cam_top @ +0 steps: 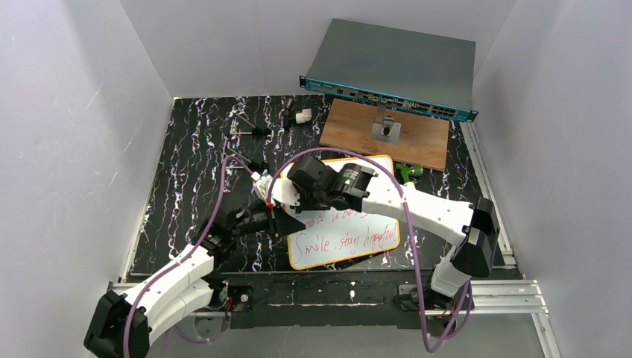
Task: Erase the whiteboard
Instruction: Erase the whiteboard at the center of the board.
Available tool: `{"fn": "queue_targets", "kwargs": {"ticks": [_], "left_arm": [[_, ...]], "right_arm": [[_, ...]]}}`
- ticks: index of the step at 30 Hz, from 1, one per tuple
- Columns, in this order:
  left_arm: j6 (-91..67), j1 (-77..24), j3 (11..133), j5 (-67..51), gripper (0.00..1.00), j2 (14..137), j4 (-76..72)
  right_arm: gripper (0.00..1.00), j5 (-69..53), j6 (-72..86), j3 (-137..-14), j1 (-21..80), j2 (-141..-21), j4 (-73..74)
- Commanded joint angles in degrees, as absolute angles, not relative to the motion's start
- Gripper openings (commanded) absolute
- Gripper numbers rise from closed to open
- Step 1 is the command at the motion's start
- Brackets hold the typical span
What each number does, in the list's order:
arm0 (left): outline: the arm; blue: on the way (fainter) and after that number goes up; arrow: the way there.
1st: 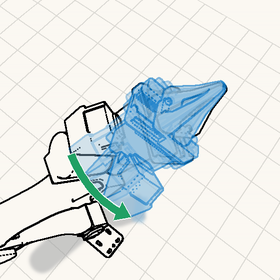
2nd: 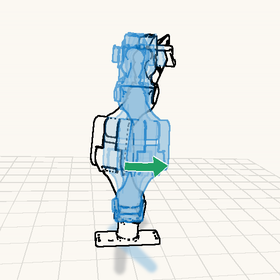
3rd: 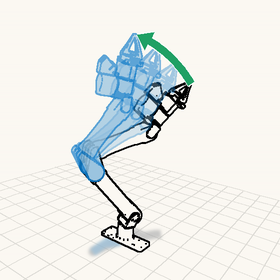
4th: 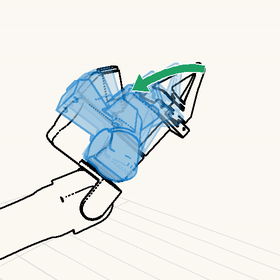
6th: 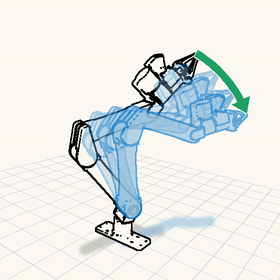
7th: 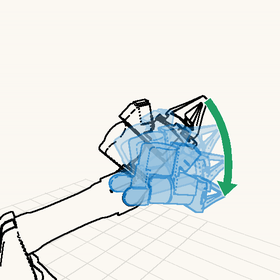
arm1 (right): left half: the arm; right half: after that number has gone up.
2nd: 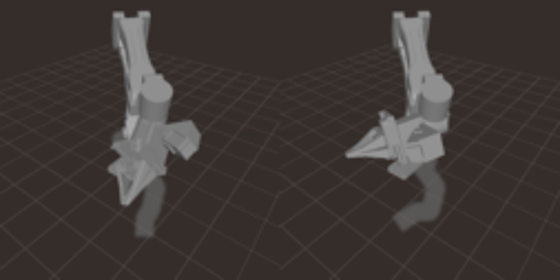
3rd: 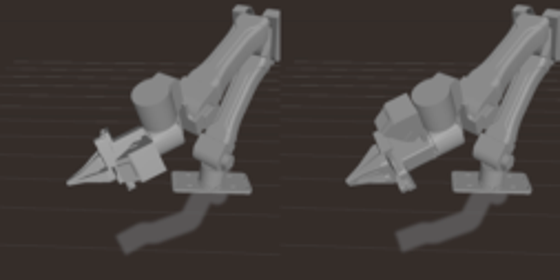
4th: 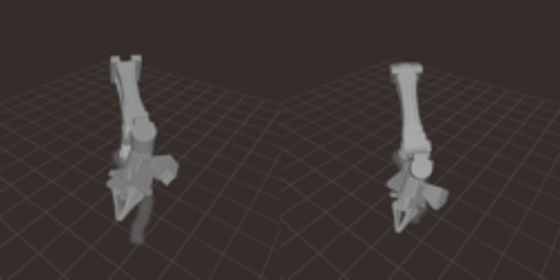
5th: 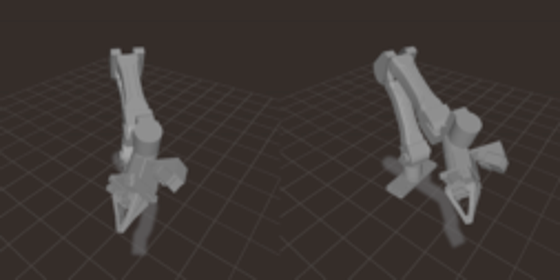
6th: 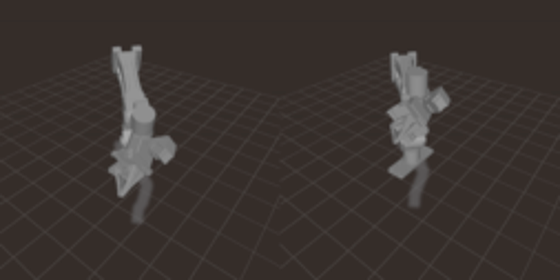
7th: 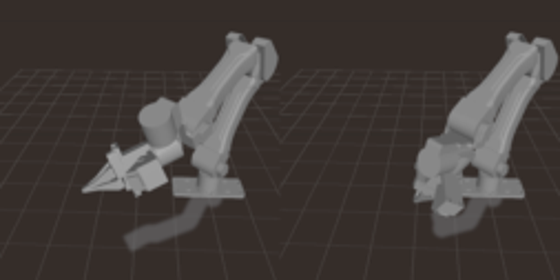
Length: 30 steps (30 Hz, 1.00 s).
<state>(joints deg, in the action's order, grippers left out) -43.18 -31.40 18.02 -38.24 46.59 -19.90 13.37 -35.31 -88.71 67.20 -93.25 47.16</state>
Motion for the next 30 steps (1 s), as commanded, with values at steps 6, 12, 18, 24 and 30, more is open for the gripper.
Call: {"fn": "queue_targets", "kwargs": {"ticks": [6, 12, 18, 24, 30], "left_arm": [[-39.9, -32.1, 20.0, -43.1, 0.0, 43.1, -28.5], [-39.8, -32.1, 20.1, -42.7, 0.0, 43.2, -28.5], [-39.6, -32.1, 20.4, -42.6, 0.0, 43.4, -28.1], [-39.6, -32.1, 20.4, -42.4, 0.0, 43.2, -28.0], [-39.6, -32.1, 20.2, -42.5, 0.0, 43.2, -28.0]], "right_arm": [[0.01, 16.5, -33.8, -91.8, 62.4, -93.6, 46.1], [0.01, 8.2, -36.2, -86.2, 65.5, -90.7, 49.6], [0.01, 7.8, -36.2, -84.8, 68.1, -90.8, 49.6], [0.01, 19.3, -34.9, -87.5, 67.3, -93.0, 43.6], [0.01, 22.1, -33.4, -90.6, 64.6, -94.2, 43.0]]}}
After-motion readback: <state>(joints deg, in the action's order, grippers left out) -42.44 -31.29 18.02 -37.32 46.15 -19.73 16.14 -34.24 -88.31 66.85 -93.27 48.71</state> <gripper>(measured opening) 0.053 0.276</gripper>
